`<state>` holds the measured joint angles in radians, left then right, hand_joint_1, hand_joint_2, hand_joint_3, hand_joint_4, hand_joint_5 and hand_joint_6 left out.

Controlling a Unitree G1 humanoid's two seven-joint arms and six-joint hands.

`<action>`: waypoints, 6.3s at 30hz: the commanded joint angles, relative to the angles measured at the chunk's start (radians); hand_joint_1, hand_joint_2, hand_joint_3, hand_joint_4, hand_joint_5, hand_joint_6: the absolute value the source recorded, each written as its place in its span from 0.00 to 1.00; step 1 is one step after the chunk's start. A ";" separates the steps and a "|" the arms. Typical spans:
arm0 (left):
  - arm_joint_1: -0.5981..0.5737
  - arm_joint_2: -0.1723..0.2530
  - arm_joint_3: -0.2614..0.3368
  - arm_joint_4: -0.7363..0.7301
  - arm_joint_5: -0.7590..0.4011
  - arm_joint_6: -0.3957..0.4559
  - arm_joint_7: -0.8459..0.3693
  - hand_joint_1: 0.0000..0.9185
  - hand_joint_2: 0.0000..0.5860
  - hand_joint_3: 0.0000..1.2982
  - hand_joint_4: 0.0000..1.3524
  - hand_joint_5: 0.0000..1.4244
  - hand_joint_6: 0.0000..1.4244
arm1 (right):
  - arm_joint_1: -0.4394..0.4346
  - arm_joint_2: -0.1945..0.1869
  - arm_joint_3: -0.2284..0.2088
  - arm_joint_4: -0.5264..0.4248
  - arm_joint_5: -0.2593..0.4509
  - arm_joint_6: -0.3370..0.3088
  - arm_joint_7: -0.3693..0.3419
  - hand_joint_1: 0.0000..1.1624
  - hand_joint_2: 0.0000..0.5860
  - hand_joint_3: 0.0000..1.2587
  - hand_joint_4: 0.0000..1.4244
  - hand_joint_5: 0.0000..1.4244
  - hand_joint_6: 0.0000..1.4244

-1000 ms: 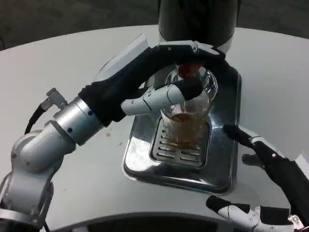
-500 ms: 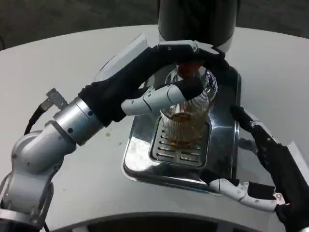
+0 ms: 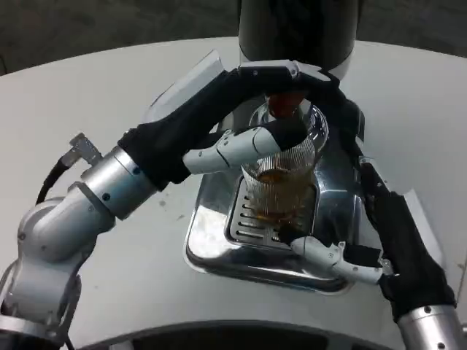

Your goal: Grasp the cup under the faucet to collect the drink, then remove the cup.

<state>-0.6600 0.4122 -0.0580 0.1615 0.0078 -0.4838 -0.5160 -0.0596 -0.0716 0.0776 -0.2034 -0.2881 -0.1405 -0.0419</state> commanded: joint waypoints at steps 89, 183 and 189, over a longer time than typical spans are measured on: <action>0.015 0.040 -0.002 0.029 0.068 -0.023 0.052 0.00 0.22 0.37 0.22 0.24 0.13 | -0.324 0.137 0.084 0.470 -0.070 -0.083 -0.304 0.76 0.28 0.20 0.25 0.25 0.19; 0.186 -0.002 0.178 -0.368 -0.405 0.530 -0.068 0.00 0.19 0.25 0.09 0.15 0.09 | 0.058 0.091 0.079 -0.180 -0.059 -0.005 -0.143 0.84 0.24 0.59 0.57 0.69 0.68; 0.192 0.002 0.189 -0.382 -0.411 0.533 -0.067 0.00 0.19 0.25 0.09 0.15 0.09 | 0.151 0.080 0.076 -0.281 -0.044 0.020 -0.093 0.84 0.24 0.59 0.57 0.69 0.68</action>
<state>-0.4855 0.4069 0.1195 -0.2003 -0.3876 0.0406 -0.5777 0.0563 0.0083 0.1487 -0.4272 -0.3461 -0.1168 -0.1505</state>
